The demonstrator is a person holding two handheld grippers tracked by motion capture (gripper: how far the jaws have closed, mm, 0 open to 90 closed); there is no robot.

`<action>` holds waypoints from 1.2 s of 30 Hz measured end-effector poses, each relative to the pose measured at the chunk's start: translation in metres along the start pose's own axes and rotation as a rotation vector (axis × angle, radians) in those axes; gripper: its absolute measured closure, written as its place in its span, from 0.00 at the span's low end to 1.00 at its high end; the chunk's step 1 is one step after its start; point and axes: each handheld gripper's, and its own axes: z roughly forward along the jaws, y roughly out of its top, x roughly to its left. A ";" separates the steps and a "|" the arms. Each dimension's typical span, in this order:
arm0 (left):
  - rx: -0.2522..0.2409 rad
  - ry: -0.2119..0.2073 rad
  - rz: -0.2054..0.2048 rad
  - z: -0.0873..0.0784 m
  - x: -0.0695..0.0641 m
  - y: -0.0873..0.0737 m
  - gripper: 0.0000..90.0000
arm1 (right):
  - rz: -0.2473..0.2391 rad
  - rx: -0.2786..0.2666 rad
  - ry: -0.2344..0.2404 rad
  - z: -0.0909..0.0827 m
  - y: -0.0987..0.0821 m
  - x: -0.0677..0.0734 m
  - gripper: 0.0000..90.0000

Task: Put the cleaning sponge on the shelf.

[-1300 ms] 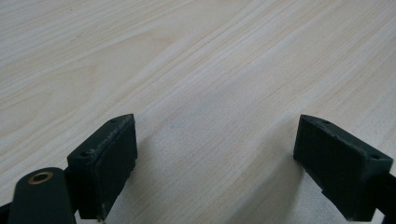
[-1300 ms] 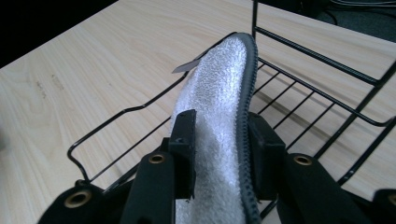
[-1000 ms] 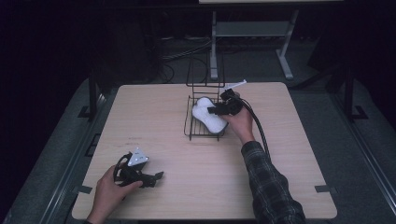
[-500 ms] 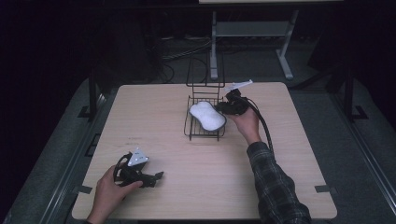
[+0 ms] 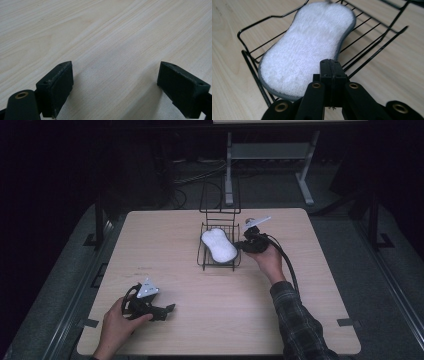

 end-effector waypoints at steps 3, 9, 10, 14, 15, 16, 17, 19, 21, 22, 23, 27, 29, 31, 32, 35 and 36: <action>0.000 0.000 0.000 0.000 0.000 0.000 0.14 | -0.026 0.018 0.003 0.005 -0.001 0.006 0.99; 0.000 0.000 0.000 0.000 0.000 0.000 0.14 | -0.038 0.022 0.046 0.005 0.001 0.013 0.99; 0.000 0.000 0.000 0.000 0.000 0.000 0.14 | -0.049 0.025 0.049 0.006 0.002 0.016 0.99; 0.000 0.000 0.000 0.000 0.000 0.000 0.14 | -0.071 0.040 0.077 0.010 0.003 0.025 0.99; 0.000 0.000 0.000 0.000 0.000 0.000 0.14 | -0.083 0.041 0.087 0.012 0.003 0.028 0.99; 0.000 0.000 0.000 0.000 0.000 0.000 0.14 | -0.085 0.045 0.092 0.014 0.004 0.031 0.99; 0.000 0.000 0.000 0.000 0.000 0.000 0.14 | -0.097 0.044 0.090 0.015 0.004 0.033 0.99; 0.001 0.001 0.002 0.000 0.000 0.000 0.14 | -0.100 0.040 0.091 0.015 0.005 0.035 0.99; 0.002 0.001 0.003 0.000 0.000 0.000 0.14 | -0.099 0.033 0.088 0.013 0.006 0.035 0.99; 0.003 0.001 0.004 0.000 0.000 0.000 0.14 | -0.096 0.029 0.086 0.011 0.006 0.034 0.99; 0.001 0.001 0.002 0.000 0.000 0.000 0.14 | -0.090 0.026 0.084 0.006 0.006 0.033 0.99; 0.000 0.000 0.000 0.000 0.000 0.000 0.14 | -0.085 -0.001 0.072 -0.004 0.003 0.031 0.99; 0.000 0.000 0.000 0.000 0.000 0.000 0.14 | -0.065 -0.003 0.072 -0.012 0.000 0.029 0.99; 0.000 0.000 0.000 0.000 0.000 0.000 0.14 | -0.057 -0.010 0.061 -0.020 -0.005 0.027 0.99; 0.000 0.000 0.000 0.000 0.000 0.000 0.14 | -0.051 -0.013 0.059 -0.024 -0.008 0.026 0.99; 0.001 0.001 0.000 0.000 0.000 0.000 0.14 | -0.032 -0.020 0.041 -0.036 -0.016 0.024 0.99; 0.001 0.001 -0.001 0.000 0.000 0.000 0.14 | -0.023 -0.028 0.035 -0.042 -0.022 0.021 0.98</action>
